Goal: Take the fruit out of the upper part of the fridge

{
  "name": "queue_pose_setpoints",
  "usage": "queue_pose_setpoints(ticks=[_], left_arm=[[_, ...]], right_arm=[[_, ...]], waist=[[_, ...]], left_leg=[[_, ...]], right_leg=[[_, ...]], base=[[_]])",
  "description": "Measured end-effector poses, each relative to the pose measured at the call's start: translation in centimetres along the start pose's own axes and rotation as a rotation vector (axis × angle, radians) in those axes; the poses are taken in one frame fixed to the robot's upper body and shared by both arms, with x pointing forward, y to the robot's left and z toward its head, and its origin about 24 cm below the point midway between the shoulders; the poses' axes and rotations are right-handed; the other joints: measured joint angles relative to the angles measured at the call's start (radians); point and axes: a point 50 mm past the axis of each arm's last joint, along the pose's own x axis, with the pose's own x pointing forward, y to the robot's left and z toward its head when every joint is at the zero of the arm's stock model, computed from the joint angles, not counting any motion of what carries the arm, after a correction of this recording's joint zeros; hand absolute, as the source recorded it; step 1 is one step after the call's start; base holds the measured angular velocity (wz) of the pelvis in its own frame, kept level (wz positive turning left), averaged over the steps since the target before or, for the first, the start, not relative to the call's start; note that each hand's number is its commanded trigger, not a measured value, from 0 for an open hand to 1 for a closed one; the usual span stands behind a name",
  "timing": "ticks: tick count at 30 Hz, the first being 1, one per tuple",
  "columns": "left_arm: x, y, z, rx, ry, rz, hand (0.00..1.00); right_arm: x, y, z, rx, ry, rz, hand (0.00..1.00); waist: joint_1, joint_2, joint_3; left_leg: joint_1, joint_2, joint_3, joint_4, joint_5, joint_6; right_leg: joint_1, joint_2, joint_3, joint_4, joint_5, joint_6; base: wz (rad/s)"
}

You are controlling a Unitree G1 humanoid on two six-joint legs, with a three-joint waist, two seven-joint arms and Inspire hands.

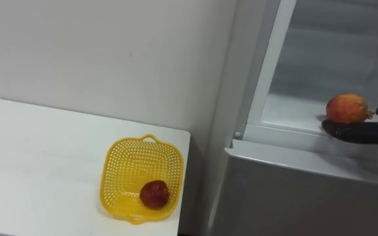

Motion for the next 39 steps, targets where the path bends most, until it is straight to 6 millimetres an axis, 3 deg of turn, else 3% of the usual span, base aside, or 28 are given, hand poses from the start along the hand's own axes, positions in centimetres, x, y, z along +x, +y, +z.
queue_pose_setpoints(ticks=[7, 17, 23, 24, 25, 27, 39], left_arm=[[0.0, 0.1, -0.1, 0.001, 0.004, -0.016, 0.0], [0.0, 0.9, -0.2, 0.011, 0.005, -0.01, 0.0], [0.1, 1.0, 0.0, 0.011, 0.002, -0.013, 0.0], [0.0, 1.0, -0.1, 0.011, 0.003, -0.014, 0.0], [0.0, 0.9, -0.1, 0.011, 0.003, -0.016, 0.0], [0.0, 0.9, -0.1, 0.011, 0.003, -0.018, 0.0], [0.1, 0.8, 0.0, 0.018, 0.001, -0.023, 0.0]], right_arm=[[0.0, -0.2, 0.2, -0.048, -0.002, 0.059, 0.0], [0.0, -0.2, -0.3, -0.071, 0.022, 0.116, 0.0], [0.0, -0.2, -0.1, -0.073, 0.017, 0.141, 0.0], [0.0, -0.2, -0.1, -0.073, 0.016, 0.143, 0.18], [0.0, -0.2, 0.0, -0.072, 0.015, 0.147, 0.58], [0.0, -0.1, 0.1, -0.071, 0.012, 0.157, 0.99], [0.2, 0.3, 0.8, -0.081, -0.019, 0.158, 1.0]], waist=[[0.01, 0.01, 0.0001], [0.014, -0.013, 0.0029], [0.013, -0.015, 0.0024], [0.013, -0.015, 0.0023], [0.013, -0.015, 0.0023], [0.013, -0.014, 0.0021], [0.015, -0.006, 0.0005]], left_leg=[[0.0, 0.0, -0.002, -0.003, 0.0, -0.001], [0.006, -0.001, -0.003, -0.005, 0.002, -0.003], [-0.001, -0.001, -0.003, -0.004, 0.002, -0.003], [-0.001, -0.001, -0.003, -0.004, 0.002, -0.003], [-0.001, -0.001, -0.003, -0.004, 0.002, -0.003], [-0.001, 0.0, -0.003, -0.004, 0.002, -0.003], [0.001, 0.001, -0.003, -0.005, 0.003, -0.003]], right_leg=[[0.002, -0.002, -0.01, 0.002, 0.001, -0.001], [0.001, -0.002, -0.01, -0.002, 0.0, -0.002], [-0.005, -0.002, -0.01, -0.003, 0.0, -0.002], [-0.005, -0.002, -0.01, -0.003, 0.0, -0.002], [-0.005, -0.002, -0.01, -0.003, 0.0, -0.002], [-0.006, -0.001, -0.01, -0.003, 0.0, -0.002], [0.0, -0.001, -0.011, -0.002, 0.0, -0.002]], base=[[0.0], [0.0], [0.0], [0.0], [0.0], [0.0], [0.0]])
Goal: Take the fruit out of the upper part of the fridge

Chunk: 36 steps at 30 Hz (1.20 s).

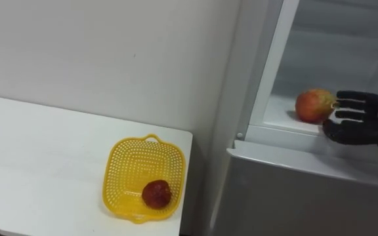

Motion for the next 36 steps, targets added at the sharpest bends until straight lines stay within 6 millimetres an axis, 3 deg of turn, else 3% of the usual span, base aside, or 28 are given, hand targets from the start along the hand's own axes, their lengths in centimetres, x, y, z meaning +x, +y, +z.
queue_pose_setpoints(ticks=[9, 11, 13, 14, 15, 24, 36], left_arm=[[0.03, 0.05, 0.23, 0.0, -0.007, 0.002, 0.0], [0.07, 0.17, 0.5, 0.0, -0.013, 0.004, 0.0], [0.08, 0.2, 0.64, 0.0, -0.018, 0.005, 0.0], [0.07, 0.18, 0.59, 0.0, -0.017, 0.005, 0.0], [0.07, 0.18, 0.59, 0.0, -0.017, 0.005, 0.0], [0.07, 0.14, 0.59, 0.001, -0.017, -0.007, 0.0], [0.1, 0.19, 0.77, 0.001, -0.02, -0.01, 0.0]], right_arm=[[0.35, 0.25, 0.79, -0.024, -0.025, -0.006, 1.0], [0.35, 0.25, 0.84, -0.034, -0.031, -0.006, 1.0], [0.35, 0.3, 0.83, -0.049, -0.029, -0.004, 1.0], [0.35, 0.34, 0.81, -0.061, -0.027, -0.002, 0.55], [0.35, 0.34, 0.81, -0.064, -0.027, -0.002, 0.0], [0.36, 0.54, 0.57, -0.099, -0.013, 0.009, 0.0], [0.36, 0.55, 0.44, -0.098, -0.006, 0.016, 0.0]], waist=[[0.011, 0.0, 0.0027], [0.016, -0.004, 0.0102], [0.022, -0.006, 0.0119], [0.024, -0.007, 0.0116], [0.024, -0.008, 0.0113], [0.024, -0.015, 0.0069], [0.024, -0.007, 0.0064]], left_leg=[[0.001, 0.001, -0.01, -0.008, 0.001, -0.001], [0.0, 0.001, -0.015, -0.008, 0.001, -0.001], [-0.002, 0.001, -0.017, -0.008, 0.001, -0.001], [-0.002, 0.0, -0.018, -0.009, 0.001, -0.001], [-0.002, 0.0, -0.018, -0.009, 0.001, -0.001], [-0.001, 0.0, -0.017, -0.006, 0.001, -0.002], [0.004, -0.001, -0.017, -0.005, 0.0, -0.002]], right_leg=[[0.002, 0.001, -0.014, -0.002, -0.001, 0.0], [0.002, 0.001, -0.016, -0.002, -0.001, 0.0], [0.001, 0.001, -0.018, -0.002, -0.001, 0.0], [0.001, 0.0, -0.019, -0.002, -0.001, 0.0], [0.001, 0.0, -0.02, -0.002, -0.001, 0.001], [0.004, 0.0, -0.018, -0.001, -0.001, 0.001], [0.01, 0.0, -0.018, 0.0, -0.001, 0.0]], base=[[0.03], [0.05], [0.03], [0.04], [0.0], [0.0], [0.0]])
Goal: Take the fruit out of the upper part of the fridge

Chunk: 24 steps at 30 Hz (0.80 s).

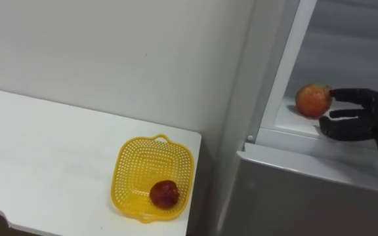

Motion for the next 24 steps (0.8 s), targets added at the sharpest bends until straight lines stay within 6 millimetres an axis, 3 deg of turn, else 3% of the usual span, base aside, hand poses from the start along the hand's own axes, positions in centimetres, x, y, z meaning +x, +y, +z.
queue_pose_setpoints(ticks=[9, 18, 24], left_arm=[[0.2, 0.4, 1.0, -0.004, -0.019, 0.014, 0.0], [0.2, 0.4, 1.1, -0.002, -0.019, 0.014, 0.0], [0.2, 0.4, 1.0, -0.002, -0.014, 0.018, 0.0]], right_arm=[[0.3, 0.0, 0.4, 0.006, 0.012, -0.003, 0.0], [0.5, 0.2, 0.3, -0.032, 0.046, 0.023, 0.0], [0.4, 0.1, -0.1, -0.017, 0.078, 0.019, 0.0]], waist=[[-0.012, 0.001, -0.0029], [-0.032, -0.02, -0.0107], [-0.031, -0.036, -0.0083]], left_leg=[[-0.008, 0.0, 0.003, 0.007, 0.0, 0.0], [-0.004, -0.002, 0.001, 0.014, 0.0, 0.0], [-0.003, -0.003, 0.001, 0.012, 0.0, 0.0]], right_leg=[[-0.004, -0.001, -0.005, 0.002, 0.001, -0.001], [0.003, -0.001, -0.005, -0.001, 0.001, -0.001], [0.007, -0.001, 0.001, 0.0, 0.0, -0.001]], base=[[0.0], [0.01], [0.0]])
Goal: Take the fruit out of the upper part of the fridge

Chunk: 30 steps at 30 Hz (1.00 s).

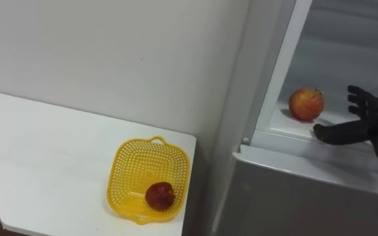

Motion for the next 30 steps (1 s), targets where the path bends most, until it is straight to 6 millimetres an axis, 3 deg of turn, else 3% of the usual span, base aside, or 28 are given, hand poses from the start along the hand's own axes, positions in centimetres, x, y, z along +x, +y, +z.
queue_pose_setpoints(ticks=[4, 9, 15, 23, 25, 29, 30], left_arm=[[0.0, 0.0, -0.3, -0.001, 0.013, 0.0, 0.0], [-0.1, 0.1, -0.6, 0.002, 0.032, 0.002, 0.0], [-0.3, -0.2, -2.0, -0.001, 0.064, -0.006, 0.0], [-0.5, -0.4, -3.0, -0.004, 0.085, -0.007, 0.0], [-0.4, -0.2, -2.6, -0.003, 0.071, 0.004, 0.0], [-0.3, 0.3, -1.8, 0.0, 0.046, 0.029, 0.0], [-0.3, 0.4, -1.8, 0.001, 0.043, 0.031, 0.0]], right_arm=[[0.0, 0.0, -0.4, 0.104, 0.02, -0.001, 0.0], [0.0, 0.1, -0.5, 0.169, 0.031, 0.011, 0.0], [0.0, 0.2, -0.2, 0.242, 0.015, 0.017, 0.0], [0.0, 0.9, 2.7, 0.337, -0.101, 0.015, 0.0], [0.0, 0.8, 2.8, 0.34, -0.108, -0.001, 0.0], [0.0, 0.8, 2.7, 0.408, -0.099, -0.03, 0.0], [0.0, 0.8, 2.7, 0.421, -0.097, -0.032, 0.0]], waist=[[0.001, -0.007, 0.0007], [-0.005, 0.0, 0.001], [0.002, 0.002, -0.009], [0.009, 0.003, -0.0117], [0.028, -0.003, -0.0113], [0.051, -0.02, 0.0032], [0.051, -0.022, 0.0032]], left_leg=[[0.0, -0.001, 0.0, 0.001, 0.0, 0.0], [-0.001, 0.0, -0.003, 0.002, 0.0, 0.0], [0.002, -0.002, -0.009, -0.001, 0.0, 0.0], [-0.057, -0.003, -0.027, 0.005, 0.001, -0.002], [-0.069, -0.002, -0.027, 0.005, 0.002, -0.003], [-0.083, 0.0, -0.029, 0.003, 0.009, -0.006], [-0.088, 0.0, -0.029, 0.003, 0.009, -0.006]], right_leg=[[0.0, 0.0, 0.001, 0.0, 0.0, 0.0], [-0.002, 0.0, -0.003, 0.0, -0.001, 0.0], [-0.001, -0.001, -0.01, 0.001, -0.007, 0.001], [-0.045, -0.001, -0.025, 0.004, -0.007, 0.0], [-0.059, -0.001, -0.025, 0.009, -0.007, 0.0], [-0.081, -0.002, -0.029, 0.02, -0.007, 0.0], [-0.085, -0.002, -0.03, 0.02, -0.007, 0.0]], base=[[0.0], [0.01], [0.03], [0.06], [0.02], [0.0], [0.04]])
